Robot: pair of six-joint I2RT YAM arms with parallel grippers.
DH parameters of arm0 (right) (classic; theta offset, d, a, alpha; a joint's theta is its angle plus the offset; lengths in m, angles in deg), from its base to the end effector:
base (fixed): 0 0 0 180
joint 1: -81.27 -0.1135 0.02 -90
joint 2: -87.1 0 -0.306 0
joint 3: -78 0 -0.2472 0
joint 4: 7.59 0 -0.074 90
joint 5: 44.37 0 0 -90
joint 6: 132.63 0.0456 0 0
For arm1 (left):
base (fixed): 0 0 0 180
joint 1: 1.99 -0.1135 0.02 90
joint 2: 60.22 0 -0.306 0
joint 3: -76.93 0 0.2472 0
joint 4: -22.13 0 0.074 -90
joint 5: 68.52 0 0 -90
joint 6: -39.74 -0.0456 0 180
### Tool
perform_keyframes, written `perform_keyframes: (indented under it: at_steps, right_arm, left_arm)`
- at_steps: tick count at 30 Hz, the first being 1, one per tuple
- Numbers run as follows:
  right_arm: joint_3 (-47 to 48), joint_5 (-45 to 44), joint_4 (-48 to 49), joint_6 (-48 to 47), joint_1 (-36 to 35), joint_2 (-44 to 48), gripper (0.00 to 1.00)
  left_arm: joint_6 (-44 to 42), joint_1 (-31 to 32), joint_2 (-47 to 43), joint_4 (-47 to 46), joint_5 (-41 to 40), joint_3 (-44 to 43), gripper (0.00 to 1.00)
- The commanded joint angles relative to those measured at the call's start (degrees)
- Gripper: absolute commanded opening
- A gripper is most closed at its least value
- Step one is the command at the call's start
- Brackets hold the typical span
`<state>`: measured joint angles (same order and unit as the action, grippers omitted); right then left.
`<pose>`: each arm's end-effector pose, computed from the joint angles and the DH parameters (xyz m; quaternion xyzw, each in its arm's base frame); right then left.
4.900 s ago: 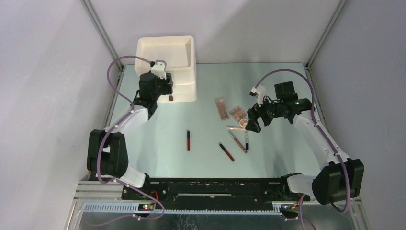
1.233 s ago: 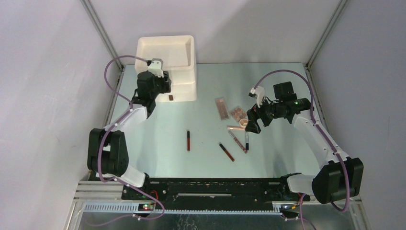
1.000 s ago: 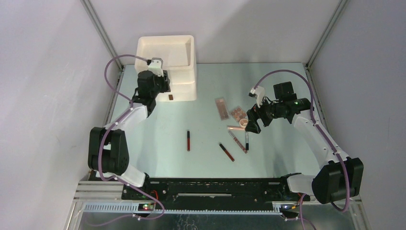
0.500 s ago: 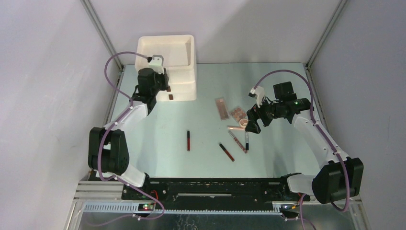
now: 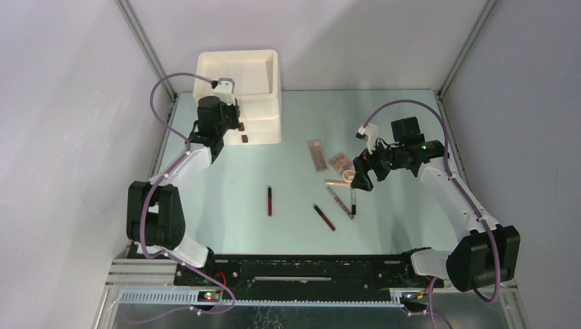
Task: Organize the makeup
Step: Open the drawer in the storage box.
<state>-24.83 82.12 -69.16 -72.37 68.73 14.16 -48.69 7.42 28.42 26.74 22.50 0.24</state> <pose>0.2249 0.0778 0.3311 -0.4108 0.8183 0.2571 0.3090 0.3641 -0.0612 0.3341 0.0601 0.7993 -0.0643 0.5945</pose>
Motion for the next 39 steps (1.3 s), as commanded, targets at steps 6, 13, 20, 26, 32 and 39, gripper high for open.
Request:
perform_keyframes:
  at_steps: [6,13,20,26,32,39]
  right_arm:
    - [0.1,0.5,0.0,-0.9,-0.5,0.0,1.0]
    - [0.1,0.5,0.0,-0.9,-0.6,0.1,1.0]
    - [0.1,0.4,0.1,-0.9,-0.6,0.1,1.0]
    - [0.1,0.0,0.2,-0.7,-0.8,-0.1,1.0]
    - [0.1,-0.4,0.3,-0.7,-0.8,-0.3,1.0]
    - [0.0,-1.9,0.7,-0.4,-0.9,-0.7,1.0]
  left_arm:
    - [1.7,0.3,-6.6,-2.1,1.5,-1.1,0.0]
    - [2.0,0.3,-13.2,-1.1,2.8,5.7,0.0]
    - [-0.2,0.5,-22.5,0.3,4.9,16.3,0.0]
    - [-1.5,0.6,-28.4,1.8,5.5,21.2,0.0]
    - [-1.4,0.8,-30.8,3.0,7.0,23.1,0.14]
    - [-2.9,0.9,-32.4,4.6,9.2,23.2,0.63]
